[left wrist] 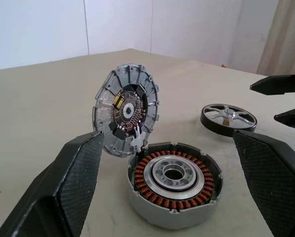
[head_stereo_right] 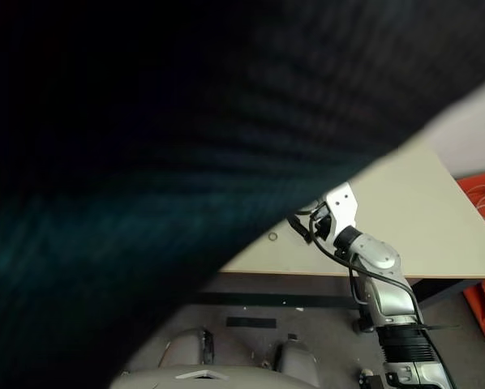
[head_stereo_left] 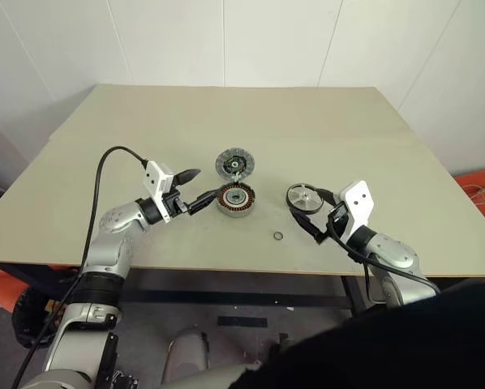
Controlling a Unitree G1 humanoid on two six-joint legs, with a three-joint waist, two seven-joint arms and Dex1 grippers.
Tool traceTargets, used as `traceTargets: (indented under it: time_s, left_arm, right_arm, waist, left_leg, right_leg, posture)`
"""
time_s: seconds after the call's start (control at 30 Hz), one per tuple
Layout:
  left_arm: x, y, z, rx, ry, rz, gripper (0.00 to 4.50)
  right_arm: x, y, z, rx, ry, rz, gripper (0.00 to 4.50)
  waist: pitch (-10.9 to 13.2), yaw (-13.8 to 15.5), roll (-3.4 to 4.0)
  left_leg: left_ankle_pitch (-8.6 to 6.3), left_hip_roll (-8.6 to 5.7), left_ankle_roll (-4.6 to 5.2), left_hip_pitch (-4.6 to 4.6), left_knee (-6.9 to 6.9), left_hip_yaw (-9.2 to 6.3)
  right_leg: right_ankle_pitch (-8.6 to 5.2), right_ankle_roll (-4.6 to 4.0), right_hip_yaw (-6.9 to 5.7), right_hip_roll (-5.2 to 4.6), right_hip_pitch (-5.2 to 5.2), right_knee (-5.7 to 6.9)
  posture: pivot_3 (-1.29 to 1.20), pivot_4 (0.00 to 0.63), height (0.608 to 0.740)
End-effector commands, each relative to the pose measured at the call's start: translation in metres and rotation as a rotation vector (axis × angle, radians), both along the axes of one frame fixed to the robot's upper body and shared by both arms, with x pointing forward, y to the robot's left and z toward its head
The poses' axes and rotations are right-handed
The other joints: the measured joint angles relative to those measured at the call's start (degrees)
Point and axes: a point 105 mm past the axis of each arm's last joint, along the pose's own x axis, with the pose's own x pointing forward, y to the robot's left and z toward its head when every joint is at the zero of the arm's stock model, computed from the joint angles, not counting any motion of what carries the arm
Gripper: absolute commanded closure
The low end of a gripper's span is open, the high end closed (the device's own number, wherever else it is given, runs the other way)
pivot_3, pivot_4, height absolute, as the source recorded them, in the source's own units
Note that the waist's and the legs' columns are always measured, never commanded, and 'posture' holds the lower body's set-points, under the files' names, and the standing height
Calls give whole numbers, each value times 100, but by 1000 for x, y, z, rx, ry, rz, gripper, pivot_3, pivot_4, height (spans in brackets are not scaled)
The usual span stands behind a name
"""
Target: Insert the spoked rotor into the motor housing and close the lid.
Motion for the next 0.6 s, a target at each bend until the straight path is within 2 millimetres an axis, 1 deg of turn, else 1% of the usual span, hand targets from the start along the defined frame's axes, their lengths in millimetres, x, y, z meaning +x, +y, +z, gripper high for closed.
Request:
traceTargets:
  time_s: [0.03, 0.27, 0.43, 0.6]
  left_arm:
    - [4, 1, 13, -6, -61, 3, 54]
    - [3, 3, 9, -8, -61, 11, 54]
    - [5, 3, 13, -7, -71, 15, 54]
    - [2, 8, 10, 4, -62, 21, 54]
  right_arm:
    - [4, -5, 17, -6, -63, -16, 39]
    - [4, -2, 19, -10, -68, 0, 39]
    - [6, 3, 18, -6, -64, 15, 39]
    - [4, 5, 15, 1, -58, 14, 39]
  waist:
    - [0, 0, 0]
    - [0, 1, 0]
    - [0, 0, 0]
    - [0, 0, 0]
  left_leg:
    - [0, 0, 0, 0, 0, 0]
    - [0, 0, 0, -1, 0, 0]
    - [0, 0, 0, 0, 0, 0]
    - [0, 0, 0, -1, 0, 0]
  right_leg:
    - [0, 0, 0, 0, 0, 0]
    - [0, 0, 0, 0, -1, 0]
    - [0, 0, 0, 0, -1, 0]
    - [0, 0, 0, 0, -1, 0]
  posture:
    - [0, 0, 740]
    - [0, 0, 740]
    - [0, 0, 740]
    - [0, 0, 740]
